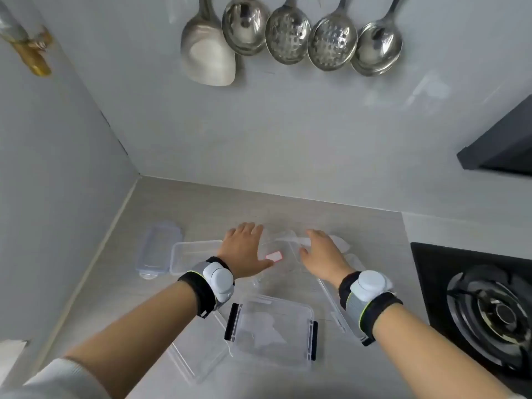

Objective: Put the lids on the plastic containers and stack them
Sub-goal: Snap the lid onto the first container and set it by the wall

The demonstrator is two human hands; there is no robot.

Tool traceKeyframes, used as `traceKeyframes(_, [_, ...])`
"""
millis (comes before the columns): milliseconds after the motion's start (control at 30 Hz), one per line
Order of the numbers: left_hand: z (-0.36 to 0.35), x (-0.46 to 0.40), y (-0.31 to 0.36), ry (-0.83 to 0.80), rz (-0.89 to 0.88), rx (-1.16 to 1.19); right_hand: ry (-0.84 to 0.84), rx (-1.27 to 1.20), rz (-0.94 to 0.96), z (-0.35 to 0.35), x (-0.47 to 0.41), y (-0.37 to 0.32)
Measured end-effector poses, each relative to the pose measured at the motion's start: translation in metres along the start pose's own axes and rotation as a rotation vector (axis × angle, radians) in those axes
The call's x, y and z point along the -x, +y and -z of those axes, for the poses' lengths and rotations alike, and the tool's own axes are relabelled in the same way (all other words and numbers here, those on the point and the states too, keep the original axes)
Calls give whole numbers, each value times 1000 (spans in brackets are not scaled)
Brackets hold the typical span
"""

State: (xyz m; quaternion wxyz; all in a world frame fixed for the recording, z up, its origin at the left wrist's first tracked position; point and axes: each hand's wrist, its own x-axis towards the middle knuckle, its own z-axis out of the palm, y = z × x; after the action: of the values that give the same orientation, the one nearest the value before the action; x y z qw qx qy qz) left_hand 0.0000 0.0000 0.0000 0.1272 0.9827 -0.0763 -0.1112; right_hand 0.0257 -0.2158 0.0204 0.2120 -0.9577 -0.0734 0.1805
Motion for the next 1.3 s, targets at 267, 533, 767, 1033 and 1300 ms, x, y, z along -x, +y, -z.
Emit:
traceKeyframes(267, [-32, -14, 4, -148, -2, 43, -182, 15, -34, -13, -24, -4])
traceKeyframes(533, [-60, -19, 7, -238, 31, -2, -345, 177, -129, -26, -39, -2])
traceKeyframes(767, [-64, -18, 6, -206, 9, -124, -318, 102, -145, -34, -41, -3])
traceKeyframes(1033, [-43, -19, 4, -134, -5, -128, -113, -213, -183, -21, -41, -1])
traceKeyframes(1300, [6, -29, 19, 23, -222, -150, 259, -293, -228, 18, -26, 19])
